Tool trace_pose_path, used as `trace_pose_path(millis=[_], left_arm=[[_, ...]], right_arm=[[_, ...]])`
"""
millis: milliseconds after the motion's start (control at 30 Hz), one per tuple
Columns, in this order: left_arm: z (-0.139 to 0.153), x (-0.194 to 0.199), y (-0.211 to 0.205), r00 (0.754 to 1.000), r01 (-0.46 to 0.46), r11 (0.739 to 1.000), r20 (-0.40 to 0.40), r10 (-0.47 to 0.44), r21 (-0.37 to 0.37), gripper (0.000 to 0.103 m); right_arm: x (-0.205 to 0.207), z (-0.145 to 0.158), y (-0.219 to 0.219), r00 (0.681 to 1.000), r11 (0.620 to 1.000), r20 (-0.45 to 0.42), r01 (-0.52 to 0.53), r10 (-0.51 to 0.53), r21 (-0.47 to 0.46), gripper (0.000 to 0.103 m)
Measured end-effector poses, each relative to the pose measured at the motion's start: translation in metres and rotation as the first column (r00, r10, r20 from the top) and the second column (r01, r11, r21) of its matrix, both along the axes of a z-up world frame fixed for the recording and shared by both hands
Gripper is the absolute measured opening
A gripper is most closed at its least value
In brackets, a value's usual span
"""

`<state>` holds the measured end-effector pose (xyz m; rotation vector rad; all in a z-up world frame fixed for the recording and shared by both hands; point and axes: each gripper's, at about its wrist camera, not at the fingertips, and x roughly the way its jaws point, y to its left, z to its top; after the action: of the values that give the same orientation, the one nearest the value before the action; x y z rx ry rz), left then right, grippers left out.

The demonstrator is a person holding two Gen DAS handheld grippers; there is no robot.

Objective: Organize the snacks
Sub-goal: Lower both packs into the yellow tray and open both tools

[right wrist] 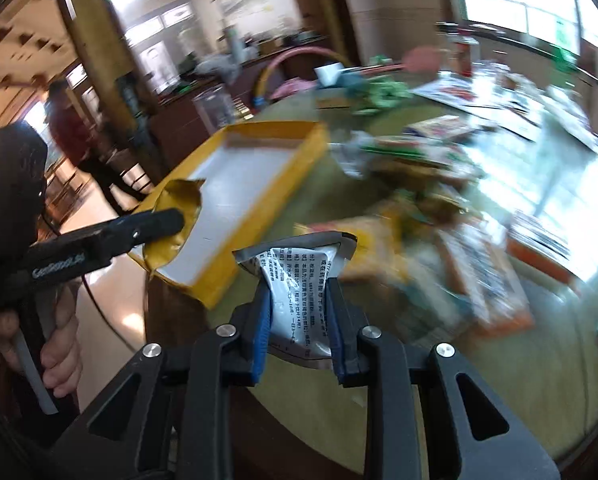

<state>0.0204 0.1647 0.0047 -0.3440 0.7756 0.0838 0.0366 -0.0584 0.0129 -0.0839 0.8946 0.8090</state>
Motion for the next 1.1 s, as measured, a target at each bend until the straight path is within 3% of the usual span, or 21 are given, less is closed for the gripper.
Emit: trace_pose_path(millis=[167, 367, 600, 800, 967, 1100], left_arm=[[-0.015, 0.002, 0.044, 0.993, -0.116, 0.993, -0.035, 0.116, 0.021, 0.043], [-0.040, 0.018, 0.072, 0.986, -0.124, 0.992, -0.103, 0.127, 0.034, 0.043], [-0.062, 0.026, 0.086, 0.981, -0.105, 0.994, -0.160, 0.108, 0.027, 0.044], [-0.065, 0.021, 0.108, 0.976, -0.155, 0.988, -0.157, 0.151, -0.012, 0.044], [-0.073, 0.022, 0.105, 0.972, -0.142, 0.990, -0.187, 0.142, 0.013, 0.044], [-0.074, 0.017, 0.094, 0.976, -0.114, 0.993, -0.184, 0.116, 0.024, 0.044]], right_arm=[[0.012, -0.006, 0.084, 0.993, 0.994, -0.037, -0.113, 0.113, 0.000, 0.027], [0.006, -0.030, 0.151, 0.983, 0.977, -0.033, -0.183, 0.180, -0.112, 0.027], [-0.009, -0.040, 0.175, 0.980, 0.954, 0.071, -0.161, 0.184, -0.251, 0.029], [-0.017, -0.039, 0.196, 0.962, 0.942, 0.125, -0.204, 0.244, -0.268, 0.029], [-0.016, -0.062, 0.205, 0.965, 0.919, 0.067, -0.218, 0.252, -0.329, 0.029], [-0.018, -0.067, 0.186, 0.974, 0.931, 0.000, -0.217, 0.227, -0.292, 0.028]])
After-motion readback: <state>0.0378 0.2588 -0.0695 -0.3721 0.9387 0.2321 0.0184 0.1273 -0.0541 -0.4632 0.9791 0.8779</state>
